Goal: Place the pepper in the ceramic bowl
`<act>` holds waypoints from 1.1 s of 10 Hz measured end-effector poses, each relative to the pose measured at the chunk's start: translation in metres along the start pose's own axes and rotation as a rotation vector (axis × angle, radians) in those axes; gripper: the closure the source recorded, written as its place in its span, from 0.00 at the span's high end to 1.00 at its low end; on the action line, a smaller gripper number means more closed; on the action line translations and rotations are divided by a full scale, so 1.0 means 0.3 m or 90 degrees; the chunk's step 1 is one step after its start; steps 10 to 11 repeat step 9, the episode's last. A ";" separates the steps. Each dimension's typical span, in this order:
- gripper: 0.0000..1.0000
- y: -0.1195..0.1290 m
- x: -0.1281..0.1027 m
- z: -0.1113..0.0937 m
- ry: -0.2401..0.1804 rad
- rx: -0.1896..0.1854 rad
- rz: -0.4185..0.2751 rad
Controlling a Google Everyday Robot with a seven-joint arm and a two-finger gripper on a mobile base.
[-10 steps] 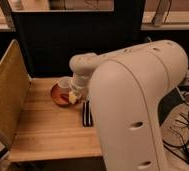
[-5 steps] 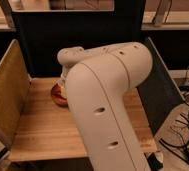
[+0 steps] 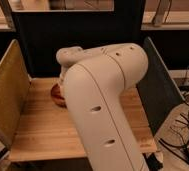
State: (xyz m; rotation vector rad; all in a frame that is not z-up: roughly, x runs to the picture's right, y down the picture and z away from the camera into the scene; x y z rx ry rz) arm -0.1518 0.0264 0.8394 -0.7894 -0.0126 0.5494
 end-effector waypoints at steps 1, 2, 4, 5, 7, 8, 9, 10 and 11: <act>0.56 -0.001 0.001 0.000 0.000 0.000 0.000; 0.68 -0.002 0.002 0.000 0.000 0.000 0.001; 0.80 -0.003 0.003 -0.001 -0.001 0.000 0.001; 0.80 -0.004 0.003 -0.001 -0.001 0.000 0.001; 0.80 -0.004 0.004 -0.001 -0.001 0.001 0.002; 0.80 -0.005 0.004 -0.001 -0.001 0.001 0.002; 0.80 -0.005 0.004 -0.001 -0.001 0.001 0.002; 0.80 -0.005 0.004 -0.001 -0.001 0.001 0.002; 0.80 -0.005 0.004 -0.001 -0.001 0.001 0.002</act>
